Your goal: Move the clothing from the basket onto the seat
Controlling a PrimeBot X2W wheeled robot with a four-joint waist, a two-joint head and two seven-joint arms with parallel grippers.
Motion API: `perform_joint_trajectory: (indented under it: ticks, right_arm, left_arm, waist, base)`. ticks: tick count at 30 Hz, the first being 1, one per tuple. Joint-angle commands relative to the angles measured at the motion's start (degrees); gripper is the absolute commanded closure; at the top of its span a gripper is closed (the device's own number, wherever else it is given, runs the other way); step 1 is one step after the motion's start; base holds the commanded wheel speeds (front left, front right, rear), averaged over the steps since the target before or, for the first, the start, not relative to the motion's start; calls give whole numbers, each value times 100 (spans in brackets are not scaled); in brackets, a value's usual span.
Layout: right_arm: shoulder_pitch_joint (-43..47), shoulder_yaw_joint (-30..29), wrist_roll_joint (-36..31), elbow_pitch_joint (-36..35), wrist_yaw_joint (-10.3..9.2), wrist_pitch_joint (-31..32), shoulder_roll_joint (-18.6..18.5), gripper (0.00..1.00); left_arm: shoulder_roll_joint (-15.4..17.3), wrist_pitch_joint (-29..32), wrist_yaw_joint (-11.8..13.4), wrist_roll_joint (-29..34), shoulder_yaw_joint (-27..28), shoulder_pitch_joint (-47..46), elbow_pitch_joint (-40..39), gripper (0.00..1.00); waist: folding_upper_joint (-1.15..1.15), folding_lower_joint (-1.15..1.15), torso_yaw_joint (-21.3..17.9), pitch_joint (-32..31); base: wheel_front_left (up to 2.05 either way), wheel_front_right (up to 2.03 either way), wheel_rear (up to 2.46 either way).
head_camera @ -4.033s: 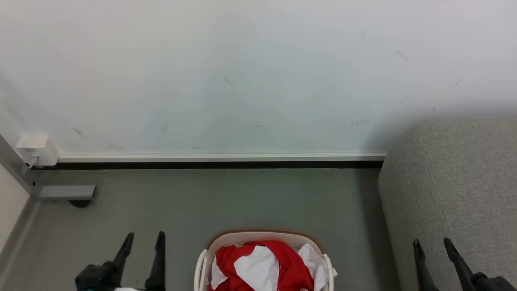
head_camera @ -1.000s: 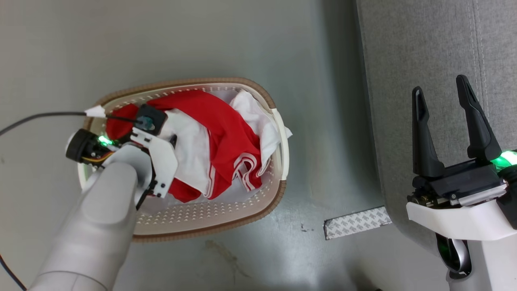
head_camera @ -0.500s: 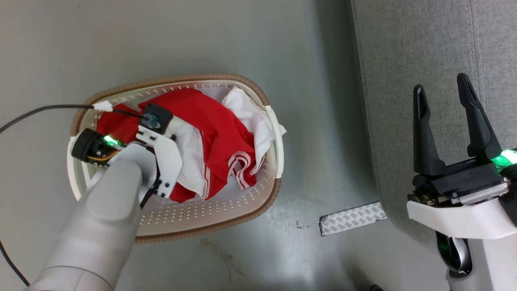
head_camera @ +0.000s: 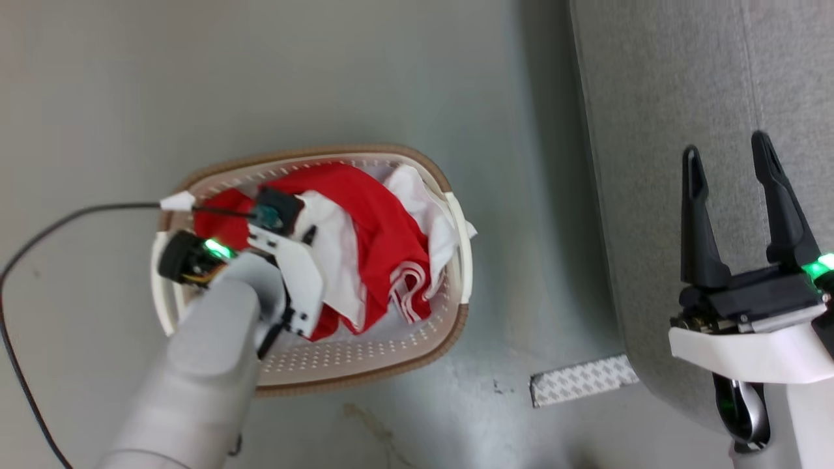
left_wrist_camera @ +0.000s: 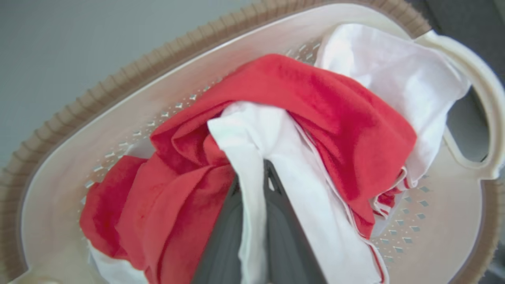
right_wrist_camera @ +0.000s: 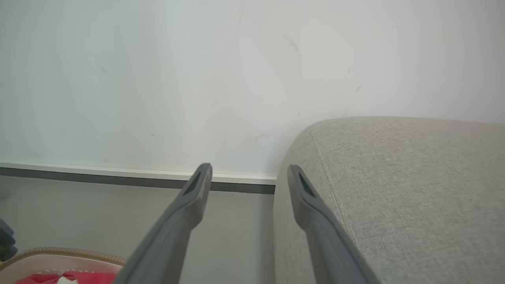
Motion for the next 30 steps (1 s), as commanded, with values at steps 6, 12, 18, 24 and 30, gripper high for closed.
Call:
perform_joint_trajectory:
  ticks: [6, 12, 18, 24, 30]
  right_arm:
    - [400, -266, -85, 188, -12, 4, 1, 0]
    - [774, -481, -114, 320, -12, 5, 1, 0]
    - [1169, -638, -165, 447, -12, 5, 1, 0]
    - [1552, -726, -201, 534, -12, 5, 1, 0]
    - [1889, -780, -286, 613, -12, 5, 2, 0]
  left_arm:
    - [-49, -415, -13, -550, -140, 601, -473, 100]
    - [63, -631, -14, -1016, -178, 1292, -1233, 100]
    - [251, -656, 155, -1216, -26, 1953, -2323, 100]
    - [464, -487, 474, -1413, 167, 2654, -3588, 100]
    - [649, -403, 835, -1569, 432, 3304, -4682, 100]
  waist:
    - [0, 0, 443, -857]
    - [0, 0, 656, -1590]
    - [0, 0, 800, -2254]
    - [0, 0, 881, -2850]
    - [0, 0, 931, -3339]
  base:
    - [0, 0, 0]
    - [0, 0, 0]
    - [0, 0, 0]
    - [0, 0, 0]
    - [0, 0, 0]
